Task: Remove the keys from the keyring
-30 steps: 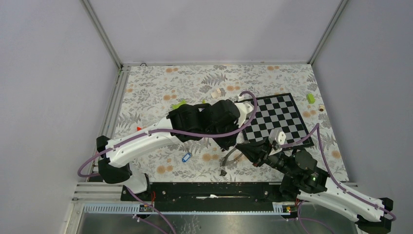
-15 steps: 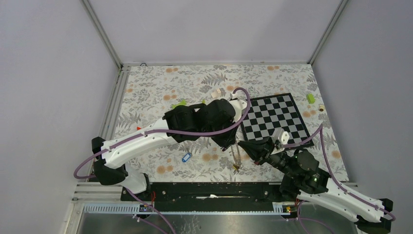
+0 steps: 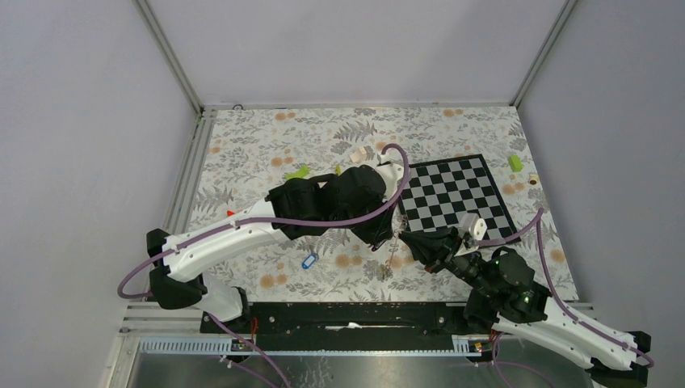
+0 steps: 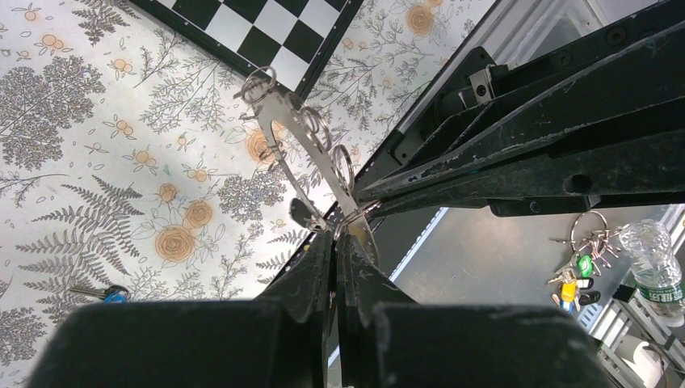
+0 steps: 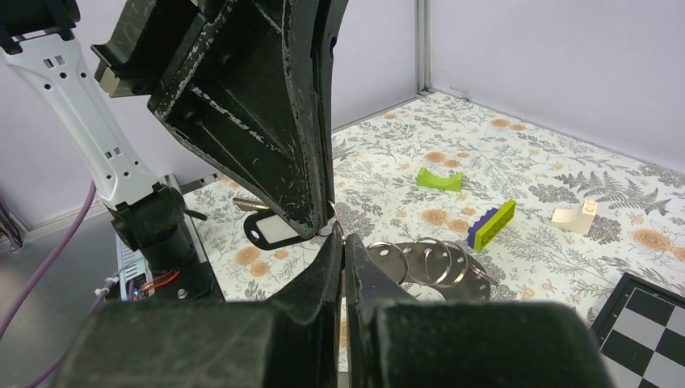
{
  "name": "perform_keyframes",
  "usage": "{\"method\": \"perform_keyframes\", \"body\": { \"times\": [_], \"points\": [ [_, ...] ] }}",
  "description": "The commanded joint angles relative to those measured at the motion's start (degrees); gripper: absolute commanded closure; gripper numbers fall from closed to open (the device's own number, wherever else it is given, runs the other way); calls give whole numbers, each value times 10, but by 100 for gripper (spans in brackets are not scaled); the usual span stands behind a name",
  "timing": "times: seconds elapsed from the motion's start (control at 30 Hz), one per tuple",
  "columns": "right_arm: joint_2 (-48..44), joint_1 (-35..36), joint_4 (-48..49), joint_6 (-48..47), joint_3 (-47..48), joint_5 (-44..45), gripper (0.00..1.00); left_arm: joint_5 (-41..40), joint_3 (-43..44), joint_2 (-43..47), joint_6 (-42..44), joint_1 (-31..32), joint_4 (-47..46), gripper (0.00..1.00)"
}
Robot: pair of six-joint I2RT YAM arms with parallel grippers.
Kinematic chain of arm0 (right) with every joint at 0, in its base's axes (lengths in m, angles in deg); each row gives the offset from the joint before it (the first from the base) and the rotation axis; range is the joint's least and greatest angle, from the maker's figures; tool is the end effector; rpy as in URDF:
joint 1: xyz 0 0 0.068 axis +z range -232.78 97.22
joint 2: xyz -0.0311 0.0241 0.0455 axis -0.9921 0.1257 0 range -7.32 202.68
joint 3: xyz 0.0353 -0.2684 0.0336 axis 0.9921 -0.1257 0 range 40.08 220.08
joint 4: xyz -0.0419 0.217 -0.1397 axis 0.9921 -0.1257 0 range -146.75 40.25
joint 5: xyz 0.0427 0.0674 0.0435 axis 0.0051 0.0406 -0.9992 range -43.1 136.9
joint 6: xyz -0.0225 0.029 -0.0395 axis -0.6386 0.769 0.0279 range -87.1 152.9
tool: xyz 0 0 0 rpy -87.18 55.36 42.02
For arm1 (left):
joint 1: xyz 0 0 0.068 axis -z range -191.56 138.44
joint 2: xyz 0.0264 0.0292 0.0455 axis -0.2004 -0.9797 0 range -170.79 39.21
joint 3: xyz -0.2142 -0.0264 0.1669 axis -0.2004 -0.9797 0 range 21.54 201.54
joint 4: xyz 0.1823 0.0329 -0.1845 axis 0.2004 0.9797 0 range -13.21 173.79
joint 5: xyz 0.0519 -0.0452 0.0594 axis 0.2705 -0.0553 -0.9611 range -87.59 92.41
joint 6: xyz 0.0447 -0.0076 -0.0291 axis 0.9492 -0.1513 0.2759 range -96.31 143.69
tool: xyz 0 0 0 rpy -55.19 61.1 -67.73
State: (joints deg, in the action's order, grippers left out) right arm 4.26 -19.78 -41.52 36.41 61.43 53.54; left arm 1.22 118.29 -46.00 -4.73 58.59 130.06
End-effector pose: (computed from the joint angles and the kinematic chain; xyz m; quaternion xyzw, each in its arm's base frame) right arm 0.0474 0.0842 0.3009 -0.2504 0.5328 0.4144 0.6940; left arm 0.1052 -0.2893 0.4115 0.3211 0.8542 -0.3037 0.2738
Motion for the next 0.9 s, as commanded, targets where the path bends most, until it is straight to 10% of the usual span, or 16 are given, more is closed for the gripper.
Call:
{"method": "perform_keyframes", "body": {
  "times": [0.0, 0.87],
  "points": [
    [-13, -2, 33, -4, 21, 40, 100, 9, -9, 32, -8, -5, -8, 100],
    [-62, -2, 92, 18, -6, -10, 100, 31, -99, 57, -28, -5, -61, 100]
  ]
}}
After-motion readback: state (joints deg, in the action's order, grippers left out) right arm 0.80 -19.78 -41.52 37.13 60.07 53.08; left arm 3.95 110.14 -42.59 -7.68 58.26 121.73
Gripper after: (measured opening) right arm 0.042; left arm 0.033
